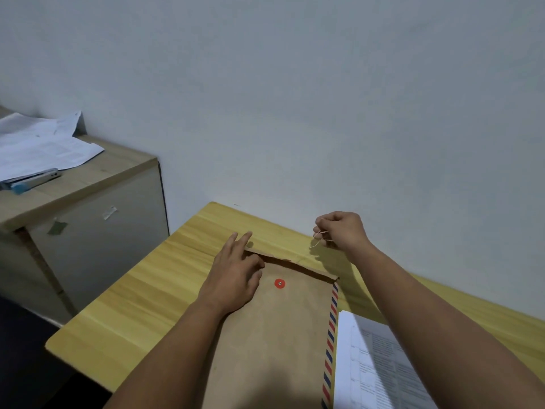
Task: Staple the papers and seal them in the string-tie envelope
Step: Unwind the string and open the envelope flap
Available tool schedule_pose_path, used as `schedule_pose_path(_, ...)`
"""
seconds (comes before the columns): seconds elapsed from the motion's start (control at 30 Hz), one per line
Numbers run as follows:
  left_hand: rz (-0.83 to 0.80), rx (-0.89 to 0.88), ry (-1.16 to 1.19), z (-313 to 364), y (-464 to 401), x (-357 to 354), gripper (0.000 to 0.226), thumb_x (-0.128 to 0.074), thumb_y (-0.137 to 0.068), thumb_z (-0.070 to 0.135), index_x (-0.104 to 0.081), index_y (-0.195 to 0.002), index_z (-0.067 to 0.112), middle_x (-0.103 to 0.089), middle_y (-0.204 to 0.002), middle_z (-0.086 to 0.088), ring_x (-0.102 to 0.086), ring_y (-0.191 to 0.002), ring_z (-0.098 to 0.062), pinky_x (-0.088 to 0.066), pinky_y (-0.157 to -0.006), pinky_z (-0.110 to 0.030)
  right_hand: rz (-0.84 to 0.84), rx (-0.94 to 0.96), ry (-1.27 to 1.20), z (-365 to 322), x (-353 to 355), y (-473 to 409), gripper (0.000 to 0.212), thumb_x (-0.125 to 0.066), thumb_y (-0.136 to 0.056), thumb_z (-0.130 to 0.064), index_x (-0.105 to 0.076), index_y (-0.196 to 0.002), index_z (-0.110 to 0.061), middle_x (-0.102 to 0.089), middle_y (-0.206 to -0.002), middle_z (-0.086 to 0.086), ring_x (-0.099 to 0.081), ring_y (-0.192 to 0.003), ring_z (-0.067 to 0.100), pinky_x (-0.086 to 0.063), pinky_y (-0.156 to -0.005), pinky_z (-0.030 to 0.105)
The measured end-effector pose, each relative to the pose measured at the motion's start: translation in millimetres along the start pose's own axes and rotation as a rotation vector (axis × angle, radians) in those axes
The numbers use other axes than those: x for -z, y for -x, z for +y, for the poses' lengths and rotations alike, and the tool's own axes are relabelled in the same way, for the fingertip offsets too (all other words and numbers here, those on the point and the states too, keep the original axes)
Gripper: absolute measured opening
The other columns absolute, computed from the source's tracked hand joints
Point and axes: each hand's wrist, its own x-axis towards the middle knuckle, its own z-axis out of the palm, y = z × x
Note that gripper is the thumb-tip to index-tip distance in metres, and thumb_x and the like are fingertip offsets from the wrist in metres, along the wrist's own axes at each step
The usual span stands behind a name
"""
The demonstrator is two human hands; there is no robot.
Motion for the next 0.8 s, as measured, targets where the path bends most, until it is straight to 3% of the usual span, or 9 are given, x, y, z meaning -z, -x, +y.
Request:
schedule_pose_path(0.17,-0.027,0.01,-0.025,1.6,-0.7,2.3,0.033,-0.054,-0.098,0.042,-0.059,-0.131,0.036,-0.012,-0.169,0.0,0.002,-0.157,-0.025,-0.024,-0.121,-0.047,0.081,-0.181,-0.376,14.7,25.8,-3.5,0.003,-0.067,-0.095,0.009,-0.069,-0.095,0.011,-0.074,-0.091,0.024,-0.075,-0.076,0.025,-0.066,-0.063,0.029)
schedule_pose_path(0.3,-0.064,0.045,-0.033,4.4,-0.7,3.6,0.056,-0.05,-0.099,0.042,-0.035,-0.152,0.037,0.001,-0.171,0.001,0.003,-0.157,-0.025,-0.024,-0.121,-0.046,0.232,-0.2,-0.556,32.9,45.4,-3.6,0.015,-0.064,-0.095,0.011,-0.067,-0.11,0.008,-0.07,-0.09,0.02,-0.07,-0.073,0.025,-0.064,-0.068,0.031)
schedule_pose_path(0.37,-0.102,0.073,-0.047,7.1,-1.5,5.1,0.064,-0.047,-0.1,0.042,-0.021,-0.158,0.039,0.011,-0.17,0.001,0.005,-0.157,-0.025,-0.021,-0.122,-0.045,0.28,-0.155,-0.456,47.0,52.7,-0.7,0.019,-0.064,-0.096,0.006,-0.071,-0.113,0.002,-0.067,-0.088,0.016,-0.063,-0.067,0.023,-0.057,-0.062,0.03)
schedule_pose_path(0.47,-0.148,0.078,-0.088,9.8,-2.2,6.6,0.067,-0.041,-0.101,0.045,-0.011,-0.16,0.039,0.015,-0.17,-0.001,-0.002,-0.157,-0.025,-0.018,-0.124,-0.044,0.339,-0.114,-0.116,63.0,56.7,7.9,0.019,-0.07,-0.096,-0.009,-0.078,-0.113,-0.014,-0.075,-0.115,0.006,-0.071,-0.096,0.023,-0.058,-0.094,0.04)
schedule_pose_path(0.53,-0.165,0.078,-0.106,9.7,-2.7,6.4,0.067,-0.038,-0.101,0.047,-0.009,-0.161,0.038,0.013,-0.17,-0.003,-0.006,-0.157,-0.023,-0.016,-0.125,-0.043,0.345,-0.057,0.245,66.6,53.7,18.3,0.028,-0.07,-0.098,-0.018,-0.073,-0.126,-0.018,-0.066,-0.137,0.005,-0.062,-0.109,0.023,-0.049,-0.101,0.038)
schedule_pose_path(0.6,-0.175,0.076,-0.127,9.2,-3.0,6.0,0.066,-0.036,-0.101,0.048,-0.009,-0.161,0.037,0.009,-0.17,-0.005,-0.009,-0.156,-0.022,-0.014,-0.125,-0.042,0.342,0.083,0.521,70.1,46.2,29.5,0.034,-0.068,-0.1,-0.031,-0.069,-0.133,-0.023,-0.053,-0.151,0.008,-0.055,-0.128,0.028,-0.043,-0.11,0.047)
schedule_pose_path(0.63,-0.181,0.074,-0.137,8.5,-3.0,5.2,0.066,-0.034,-0.101,0.05,-0.009,-0.161,0.037,0.008,-0.17,-0.006,-0.011,-0.156,-0.02,-0.013,-0.125,-0.042,0.328,0.19,0.565,70.6,41.2,35.5,0.033,-0.067,-0.099,-0.037,-0.069,-0.131,-0.027,-0.052,-0.151,0.005,-0.052,-0.135,0.027,-0.041,-0.113,0.052)
schedule_pose_path(0.7,-0.203,0.069,-0.151,7.5,-2.9,4.3,0.067,-0.032,-0.1,0.055,-0.009,-0.16,0.038,0.006,-0.171,-0.006,-0.013,-0.155,-0.018,-0.011,-0.125,-0.043,0.193,0.385,0.568,67.2,30.5,47.4,0.036,-0.069,-0.095,-0.048,-0.071,-0.128,-0.033,-0.061,-0.138,-0.005,-0.057,-0.129,0.016,-0.045,-0.111,0.05)
schedule_pose_path(0.8,-0.278,0.0,-0.161,4.4,-4.1,5.3,0.07,-0.028,-0.096,0.066,-0.007,-0.159,0.044,0.009,-0.17,0.001,-0.006,-0.157,-0.016,-0.005,-0.126,-0.048,-0.102,0.398,0.778,54.1,11.0,60.0,0.061,-0.075,-0.082,-0.064,-0.067,-0.135,-0.035,-0.068,-0.127,-0.015,-0.063,-0.115,0.008,-0.052,-0.102,0.038)
